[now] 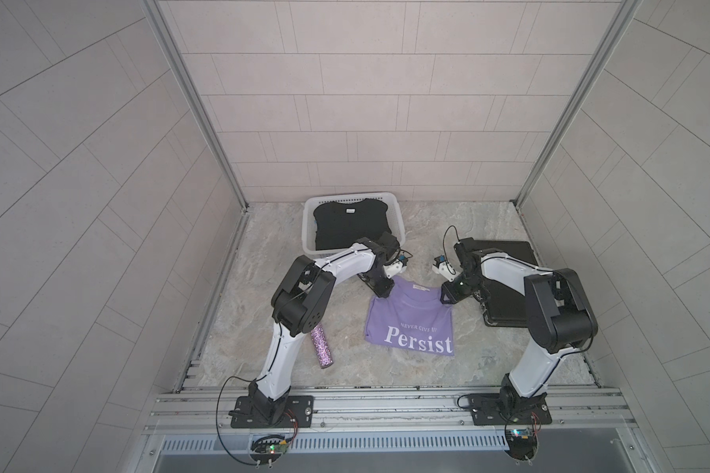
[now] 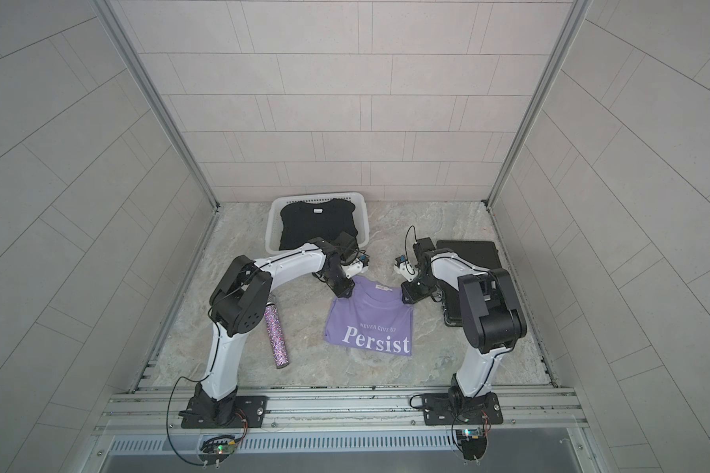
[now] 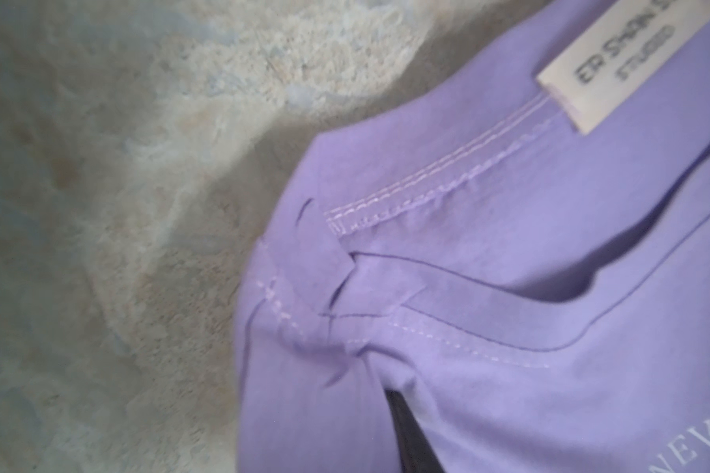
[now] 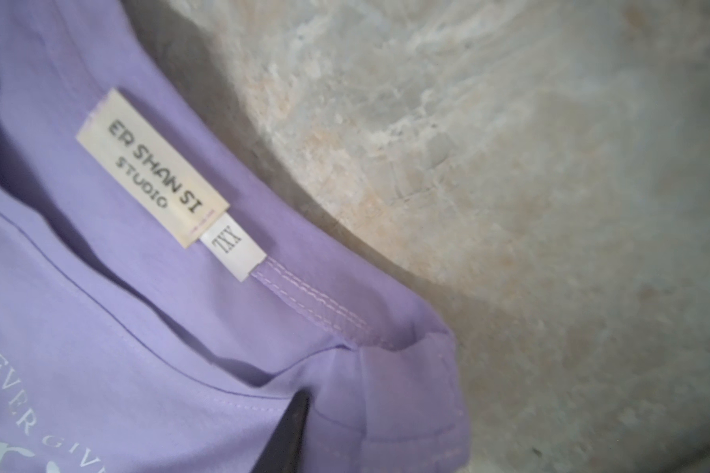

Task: Put the folded t-shirts into the basket
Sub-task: Pick up the T-shirt from the center of the board.

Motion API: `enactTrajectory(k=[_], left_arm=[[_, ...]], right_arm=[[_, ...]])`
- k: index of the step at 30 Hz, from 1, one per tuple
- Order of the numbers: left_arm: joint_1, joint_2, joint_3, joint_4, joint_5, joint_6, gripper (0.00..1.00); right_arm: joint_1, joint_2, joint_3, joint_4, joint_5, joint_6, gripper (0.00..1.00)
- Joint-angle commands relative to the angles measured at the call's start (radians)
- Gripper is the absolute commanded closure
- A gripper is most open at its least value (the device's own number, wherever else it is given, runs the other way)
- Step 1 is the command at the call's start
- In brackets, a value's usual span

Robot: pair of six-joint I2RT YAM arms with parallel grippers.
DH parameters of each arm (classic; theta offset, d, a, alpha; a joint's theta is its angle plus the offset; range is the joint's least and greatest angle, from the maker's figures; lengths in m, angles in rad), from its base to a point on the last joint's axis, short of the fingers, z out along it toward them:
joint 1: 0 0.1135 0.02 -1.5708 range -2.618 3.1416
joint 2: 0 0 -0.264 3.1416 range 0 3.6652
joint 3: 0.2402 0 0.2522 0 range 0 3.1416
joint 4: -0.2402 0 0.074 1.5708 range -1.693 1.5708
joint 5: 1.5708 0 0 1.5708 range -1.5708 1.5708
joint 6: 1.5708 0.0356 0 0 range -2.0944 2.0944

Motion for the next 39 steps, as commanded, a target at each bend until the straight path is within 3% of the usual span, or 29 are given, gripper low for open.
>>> enactTrajectory(k=[1, 9, 16, 25, 39], left_arm=[[0.001, 0.020, -0.007, 0.009, -0.031, -0.014, 0.78], [0.005, -0.025, -0.014, 0.044, -0.012, -0.020, 1.00], [0.012, -0.108, -0.047, 0.059, 0.051, -0.030, 1.00], [0.025, -0.244, -0.122, 0.098, 0.057, -0.033, 1.00], [0.148, -0.576, -0.349, 0.090, 0.111, 0.028, 1.00]], right_arm=[[0.005, -0.051, -0.025, 0.040, -0.026, -0.013, 0.78], [0.014, -0.132, -0.066, 0.118, -0.047, -0.027, 0.93], [0.020, -0.193, -0.076, 0.139, -0.044, -0.034, 1.00], [0.031, -0.311, -0.088, 0.194, -0.103, -0.042, 1.00], [0.169, -0.340, 0.010, 0.264, -0.142, -0.030, 1.00]])
